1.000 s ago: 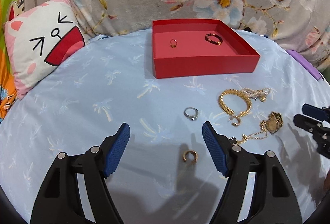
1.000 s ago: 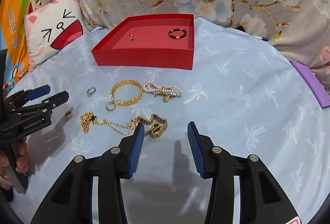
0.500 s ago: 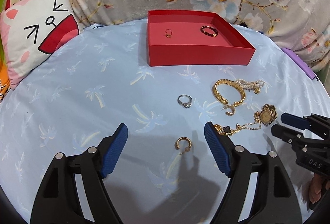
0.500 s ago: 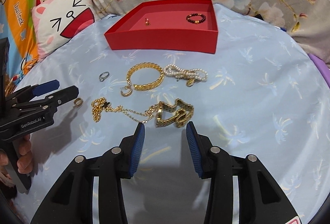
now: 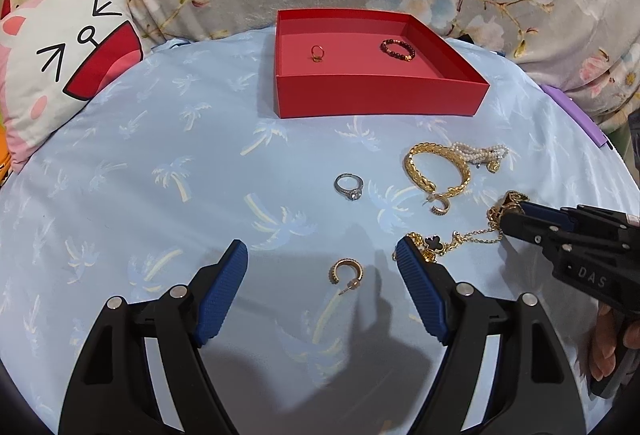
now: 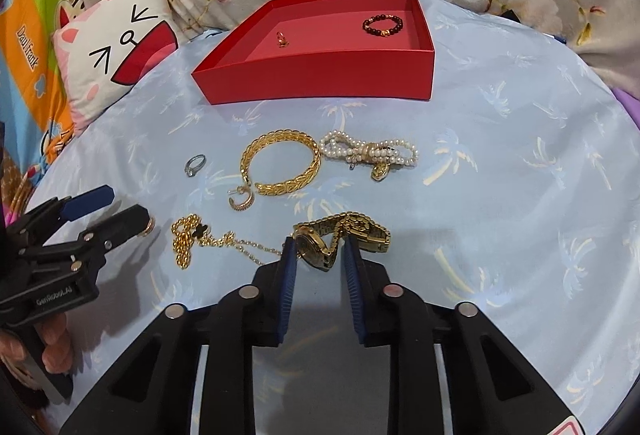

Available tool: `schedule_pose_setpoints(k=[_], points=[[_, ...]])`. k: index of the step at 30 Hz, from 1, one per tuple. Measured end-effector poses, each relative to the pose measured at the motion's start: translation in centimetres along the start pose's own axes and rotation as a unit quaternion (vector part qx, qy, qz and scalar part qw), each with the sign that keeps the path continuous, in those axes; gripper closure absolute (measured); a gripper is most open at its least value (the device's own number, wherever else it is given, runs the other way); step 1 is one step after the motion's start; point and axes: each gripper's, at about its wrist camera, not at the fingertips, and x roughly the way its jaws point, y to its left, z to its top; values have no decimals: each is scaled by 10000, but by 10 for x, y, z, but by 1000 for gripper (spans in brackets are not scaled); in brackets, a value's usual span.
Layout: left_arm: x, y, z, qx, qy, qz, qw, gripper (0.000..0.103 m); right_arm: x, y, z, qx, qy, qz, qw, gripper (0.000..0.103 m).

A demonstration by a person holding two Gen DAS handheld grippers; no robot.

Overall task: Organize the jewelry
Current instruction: 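Move the left tool to the gold hoop earring while the right tool grasps the gold watch, then carry the hoop earring with the left tool while the right tool carries the watch into the tray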

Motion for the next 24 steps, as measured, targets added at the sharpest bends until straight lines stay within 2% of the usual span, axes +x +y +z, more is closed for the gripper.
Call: schedule_pose_setpoints(k=[2, 9, 14, 20, 22, 24], points=[[0, 0, 0, -5, -2, -11, 10000, 29, 1, -2, 0, 47, 7, 56, 10000, 96], [-2, -5, -6, 65, 95, -201, 9997, 29, -13, -6, -4, 57, -243, -78, 9997, 96], [-3, -10, -8, 167, 111, -193, 9996, 29, -23, -12, -12, 125, -301, -193, 9993, 96], [5, -3, -7, -5, 315, -266, 9992, 48, -32, -15, -17, 235, -268, -150, 9993, 96], [6, -4, -8, 29, 311, -256, 9992, 51, -34, -14, -18, 258, -261, -127, 9992, 96], [6, -7, -8, 101, 313, -247, 9992, 61, -34, -14, -19, 273, -239, -102, 9993, 95]])
